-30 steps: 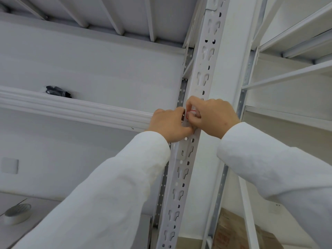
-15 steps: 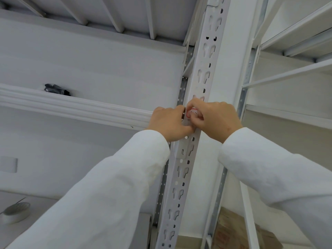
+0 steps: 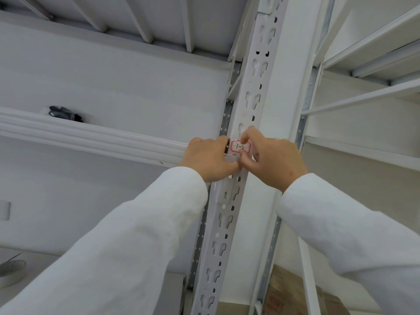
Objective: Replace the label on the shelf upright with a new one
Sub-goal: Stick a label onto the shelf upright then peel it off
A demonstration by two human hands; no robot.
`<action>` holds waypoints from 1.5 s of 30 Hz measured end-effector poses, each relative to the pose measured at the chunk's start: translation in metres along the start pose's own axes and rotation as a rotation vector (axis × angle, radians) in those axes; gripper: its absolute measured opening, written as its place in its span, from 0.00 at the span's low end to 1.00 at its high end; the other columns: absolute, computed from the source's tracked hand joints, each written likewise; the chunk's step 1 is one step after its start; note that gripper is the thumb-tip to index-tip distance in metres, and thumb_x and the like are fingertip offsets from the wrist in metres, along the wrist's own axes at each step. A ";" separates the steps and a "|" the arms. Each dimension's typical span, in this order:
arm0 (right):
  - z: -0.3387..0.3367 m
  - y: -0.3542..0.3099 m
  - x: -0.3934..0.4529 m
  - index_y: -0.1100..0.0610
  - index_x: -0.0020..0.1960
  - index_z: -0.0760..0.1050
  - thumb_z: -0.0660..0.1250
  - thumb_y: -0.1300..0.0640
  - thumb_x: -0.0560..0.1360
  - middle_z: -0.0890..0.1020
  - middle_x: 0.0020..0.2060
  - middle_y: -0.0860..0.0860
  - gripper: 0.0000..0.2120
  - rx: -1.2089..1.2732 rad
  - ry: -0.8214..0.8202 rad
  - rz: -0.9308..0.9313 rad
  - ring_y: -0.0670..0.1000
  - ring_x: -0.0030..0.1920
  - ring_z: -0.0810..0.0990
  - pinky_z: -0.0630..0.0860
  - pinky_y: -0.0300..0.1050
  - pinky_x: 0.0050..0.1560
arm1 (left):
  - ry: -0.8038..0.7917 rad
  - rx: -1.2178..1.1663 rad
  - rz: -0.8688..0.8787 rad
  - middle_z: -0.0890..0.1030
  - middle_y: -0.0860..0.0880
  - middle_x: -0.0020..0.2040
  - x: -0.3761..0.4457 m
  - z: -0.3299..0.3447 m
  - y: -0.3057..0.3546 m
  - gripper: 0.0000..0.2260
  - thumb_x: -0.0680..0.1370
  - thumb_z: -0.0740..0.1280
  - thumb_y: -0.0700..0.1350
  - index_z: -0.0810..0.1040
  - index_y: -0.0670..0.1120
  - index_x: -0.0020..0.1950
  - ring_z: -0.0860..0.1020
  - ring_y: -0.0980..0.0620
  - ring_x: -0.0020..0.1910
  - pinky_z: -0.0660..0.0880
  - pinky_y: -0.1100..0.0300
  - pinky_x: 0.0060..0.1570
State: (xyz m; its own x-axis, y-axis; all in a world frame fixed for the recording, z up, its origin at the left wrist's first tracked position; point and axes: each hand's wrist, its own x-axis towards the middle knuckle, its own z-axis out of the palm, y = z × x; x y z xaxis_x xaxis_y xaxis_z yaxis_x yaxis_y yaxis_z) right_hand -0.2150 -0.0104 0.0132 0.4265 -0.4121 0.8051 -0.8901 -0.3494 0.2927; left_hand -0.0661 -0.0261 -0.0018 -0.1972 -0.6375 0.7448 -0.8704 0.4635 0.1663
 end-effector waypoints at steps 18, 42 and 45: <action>0.011 -0.002 0.000 0.51 0.55 0.72 0.59 0.55 0.76 0.79 0.29 0.51 0.09 -0.041 0.085 -0.039 0.59 0.28 0.76 0.71 0.46 0.30 | -0.003 0.010 -0.004 0.81 0.49 0.49 0.001 0.002 -0.001 0.17 0.73 0.62 0.57 0.70 0.48 0.56 0.77 0.46 0.49 0.63 0.55 0.55; 0.005 -0.008 0.005 0.52 0.55 0.73 0.58 0.55 0.76 0.81 0.33 0.54 0.10 -0.016 0.048 -0.018 0.61 0.32 0.77 0.72 0.47 0.34 | 0.009 0.004 0.014 0.77 0.52 0.42 -0.001 -0.001 0.000 0.12 0.74 0.62 0.56 0.67 0.50 0.50 0.72 0.48 0.42 0.61 0.57 0.50; 0.008 -0.006 0.004 0.53 0.55 0.73 0.59 0.57 0.75 0.80 0.30 0.54 0.10 -0.049 0.060 -0.033 0.61 0.30 0.76 0.70 0.47 0.32 | 0.008 0.008 0.017 0.78 0.51 0.43 -0.001 0.000 -0.001 0.12 0.74 0.62 0.57 0.65 0.51 0.48 0.73 0.48 0.42 0.62 0.57 0.50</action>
State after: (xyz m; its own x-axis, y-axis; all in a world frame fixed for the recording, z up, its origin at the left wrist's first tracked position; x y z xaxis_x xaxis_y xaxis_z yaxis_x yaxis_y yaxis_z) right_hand -0.2070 -0.0168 0.0111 0.4463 -0.3492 0.8239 -0.8833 -0.3193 0.3432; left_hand -0.0651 -0.0263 -0.0027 -0.2081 -0.6245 0.7528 -0.8706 0.4691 0.1485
